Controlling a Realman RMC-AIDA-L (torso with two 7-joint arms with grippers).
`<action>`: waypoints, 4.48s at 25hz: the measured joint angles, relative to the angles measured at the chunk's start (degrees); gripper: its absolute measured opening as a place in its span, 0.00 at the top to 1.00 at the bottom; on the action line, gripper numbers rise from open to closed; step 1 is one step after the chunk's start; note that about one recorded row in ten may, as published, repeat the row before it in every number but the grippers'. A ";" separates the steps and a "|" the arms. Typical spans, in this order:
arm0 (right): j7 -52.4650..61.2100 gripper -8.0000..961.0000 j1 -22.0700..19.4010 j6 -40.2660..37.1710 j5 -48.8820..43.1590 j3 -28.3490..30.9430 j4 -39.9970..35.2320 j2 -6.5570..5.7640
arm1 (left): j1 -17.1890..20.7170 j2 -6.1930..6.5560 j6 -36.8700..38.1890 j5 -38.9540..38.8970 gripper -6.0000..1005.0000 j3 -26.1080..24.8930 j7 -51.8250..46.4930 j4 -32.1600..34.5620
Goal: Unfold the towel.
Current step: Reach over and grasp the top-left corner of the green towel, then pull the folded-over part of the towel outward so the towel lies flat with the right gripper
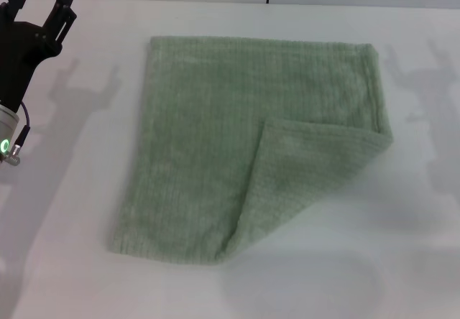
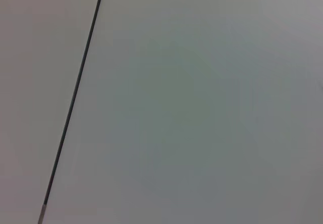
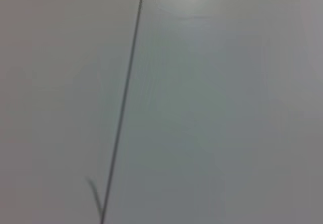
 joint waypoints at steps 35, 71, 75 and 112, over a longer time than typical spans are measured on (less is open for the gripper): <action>1.49 0.17 1.12 2.46 1.41 2.15 4.48 0.30 | -9.18 -0.01 -21.27 0.39 0.62 8.07 -4.85 -0.26; 1.15 0.17 2.88 8.28 0.79 1.44 3.53 -0.14 | -18.17 -0.10 -45.70 0.53 1.00 20.35 -11.47 -0.60; 1.14 0.17 3.29 10.20 0.74 1.44 2.90 -0.14 | -18.18 -0.13 -45.73 0.53 1.00 20.34 -11.47 -0.50; -26.95 0.17 19.13 147.69 10.18 27.28 -43.81 -0.54 | -16.92 -0.04 -45.22 0.53 1.00 20.31 -11.46 -1.11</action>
